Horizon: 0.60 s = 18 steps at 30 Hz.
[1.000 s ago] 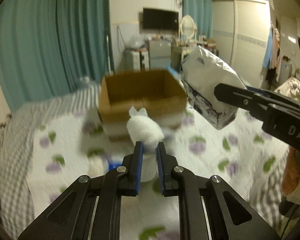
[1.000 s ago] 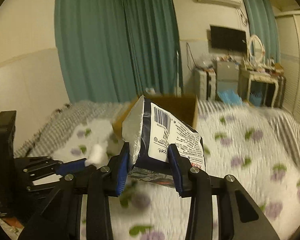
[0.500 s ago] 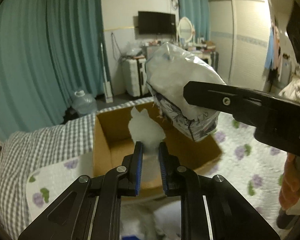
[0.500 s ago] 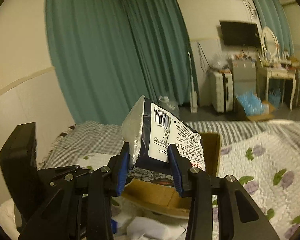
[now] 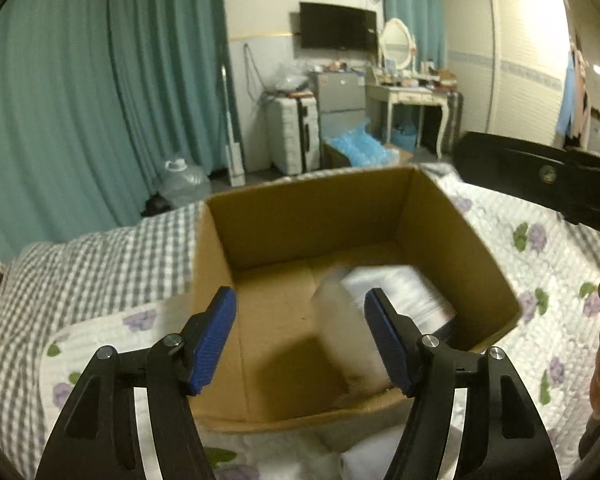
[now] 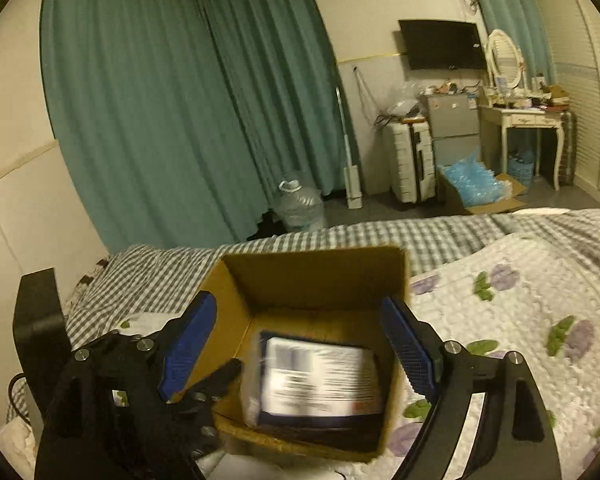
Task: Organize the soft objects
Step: 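Carry both items into the cardboard box and open both grippers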
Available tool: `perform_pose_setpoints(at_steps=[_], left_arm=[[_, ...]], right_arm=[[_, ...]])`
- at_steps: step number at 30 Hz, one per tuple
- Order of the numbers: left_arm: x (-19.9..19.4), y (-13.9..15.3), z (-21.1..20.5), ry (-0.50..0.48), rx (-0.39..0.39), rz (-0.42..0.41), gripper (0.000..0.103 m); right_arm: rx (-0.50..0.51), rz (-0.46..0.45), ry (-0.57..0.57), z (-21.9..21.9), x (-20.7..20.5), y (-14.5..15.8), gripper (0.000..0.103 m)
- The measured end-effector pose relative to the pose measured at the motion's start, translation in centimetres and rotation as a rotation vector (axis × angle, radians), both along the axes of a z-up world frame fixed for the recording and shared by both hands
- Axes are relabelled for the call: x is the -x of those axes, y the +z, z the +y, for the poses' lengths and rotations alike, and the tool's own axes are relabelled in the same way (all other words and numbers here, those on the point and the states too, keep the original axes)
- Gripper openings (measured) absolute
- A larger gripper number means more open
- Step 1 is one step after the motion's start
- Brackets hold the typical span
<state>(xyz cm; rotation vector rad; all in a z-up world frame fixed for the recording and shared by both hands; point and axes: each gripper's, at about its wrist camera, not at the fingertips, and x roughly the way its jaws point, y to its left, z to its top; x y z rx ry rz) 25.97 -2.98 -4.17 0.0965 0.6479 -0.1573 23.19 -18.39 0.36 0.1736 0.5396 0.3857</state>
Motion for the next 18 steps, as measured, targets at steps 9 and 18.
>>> perform_pose_setpoints(at_steps=[9,18], left_arm=[[7.6,8.6,2.1,0.017,0.009,-0.205,0.068],[16.2,13.5,3.9,0.032,0.02,-0.369,0.081]], right_arm=[[0.08,-0.099,-0.036,-0.9,7.4,7.1,0.096],[0.188,-0.155,-0.057,-0.8,17.8,11.4,0.102]])
